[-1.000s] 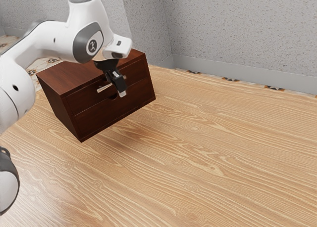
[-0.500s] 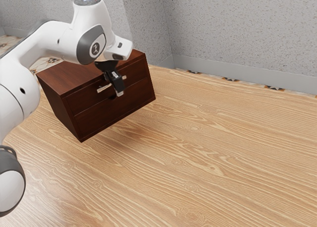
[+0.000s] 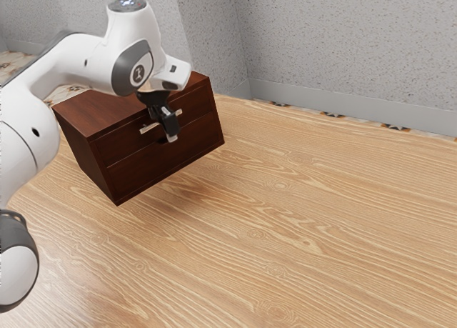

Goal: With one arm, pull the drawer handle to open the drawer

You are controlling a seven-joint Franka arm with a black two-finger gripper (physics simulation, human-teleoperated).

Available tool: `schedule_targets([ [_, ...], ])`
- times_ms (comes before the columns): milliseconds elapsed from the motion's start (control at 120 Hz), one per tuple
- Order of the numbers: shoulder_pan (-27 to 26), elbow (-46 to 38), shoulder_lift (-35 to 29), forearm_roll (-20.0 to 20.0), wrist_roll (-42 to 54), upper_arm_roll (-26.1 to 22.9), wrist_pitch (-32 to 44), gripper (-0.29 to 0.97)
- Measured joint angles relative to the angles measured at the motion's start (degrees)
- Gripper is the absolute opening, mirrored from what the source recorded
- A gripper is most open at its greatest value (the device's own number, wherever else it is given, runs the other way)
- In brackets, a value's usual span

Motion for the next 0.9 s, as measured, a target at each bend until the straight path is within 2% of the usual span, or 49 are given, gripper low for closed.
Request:
schedule_targets([
  [258, 0.0, 0.0, 0.4, -0.2, -0.8, 0.0, -0.2, 0.67],
  [417, 0.0, 0.0, 0.4, -0.2, -1.3, -0.2, -0.4, 0.62],
  [650, -0.2, 0.0, 0.2, -0.2, -1.8, -0.1, -1.0, 0.48],
  [900, -1.0, 0.0, 0.0, -0.2, -2.2, -0.5, -1.7, 0.44],
])
